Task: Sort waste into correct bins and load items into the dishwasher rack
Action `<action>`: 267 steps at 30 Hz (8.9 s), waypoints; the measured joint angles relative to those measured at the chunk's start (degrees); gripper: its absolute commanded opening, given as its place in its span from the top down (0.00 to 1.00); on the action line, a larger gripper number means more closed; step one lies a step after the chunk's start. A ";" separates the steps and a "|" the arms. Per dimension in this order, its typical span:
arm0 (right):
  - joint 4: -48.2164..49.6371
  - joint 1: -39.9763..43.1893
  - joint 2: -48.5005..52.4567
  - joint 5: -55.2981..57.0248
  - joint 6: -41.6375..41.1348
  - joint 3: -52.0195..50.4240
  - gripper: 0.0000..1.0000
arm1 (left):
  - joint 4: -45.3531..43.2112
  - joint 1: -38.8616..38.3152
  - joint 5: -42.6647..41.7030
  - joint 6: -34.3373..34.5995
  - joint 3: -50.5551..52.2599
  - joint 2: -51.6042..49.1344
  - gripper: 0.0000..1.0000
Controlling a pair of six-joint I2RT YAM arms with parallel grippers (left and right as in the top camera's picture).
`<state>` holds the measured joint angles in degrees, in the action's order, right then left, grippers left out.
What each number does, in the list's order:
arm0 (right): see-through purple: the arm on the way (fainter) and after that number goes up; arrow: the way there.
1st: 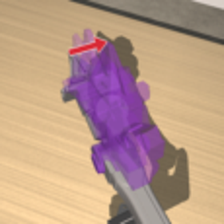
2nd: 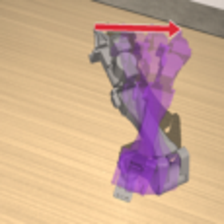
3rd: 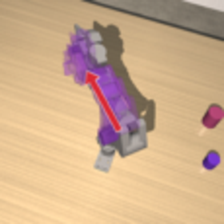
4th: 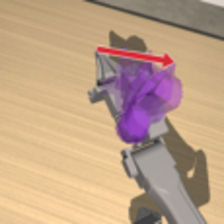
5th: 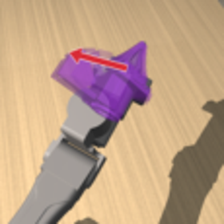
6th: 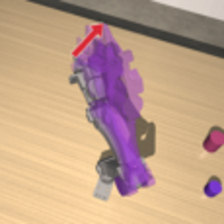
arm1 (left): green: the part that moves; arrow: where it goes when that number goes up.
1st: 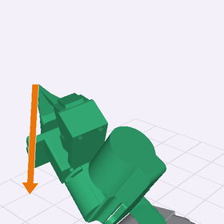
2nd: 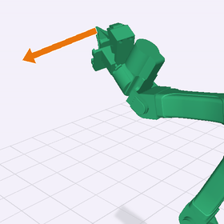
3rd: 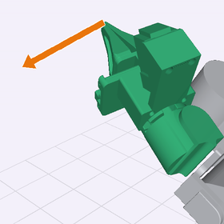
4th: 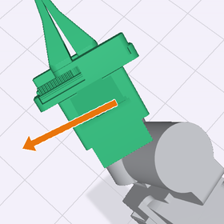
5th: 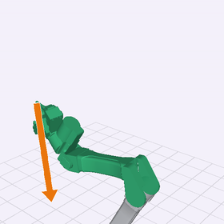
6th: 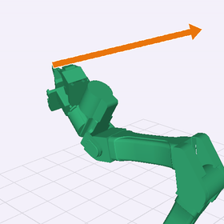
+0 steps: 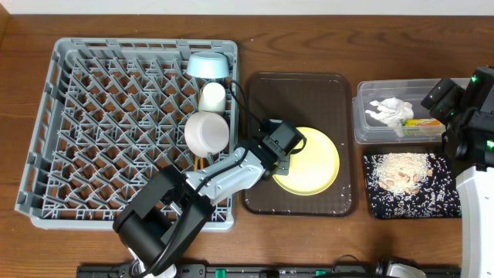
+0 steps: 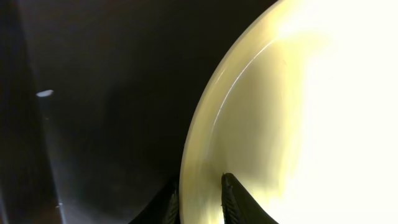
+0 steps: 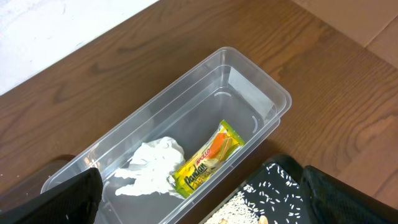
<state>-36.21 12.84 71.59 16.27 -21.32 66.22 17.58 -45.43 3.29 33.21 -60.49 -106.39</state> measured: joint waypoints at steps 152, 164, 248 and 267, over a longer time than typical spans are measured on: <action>0.00 0.00 0.00 0.00 0.00 0.00 0.01 | 13.90 50.62 -9.40 -10.67 -1.40 40.13 0.11; -0.02 -0.81 -1.31 0.04 0.00 0.00 0.01 | 13.90 50.62 -9.40 -10.67 -1.40 40.13 0.11; 32.33 -13.60 -70.90 -17.40 14.19 -65.83 0.01 | 13.92 50.62 -9.42 -10.67 -1.29 40.13 0.11; 32.30 -13.60 -70.90 -17.42 14.19 -65.83 0.01 | 13.94 50.62 -9.42 -10.67 -1.29 40.13 0.10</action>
<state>-3.90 -0.75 0.69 -1.15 -7.14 0.38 31.53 5.19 -6.13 22.55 -61.78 -66.26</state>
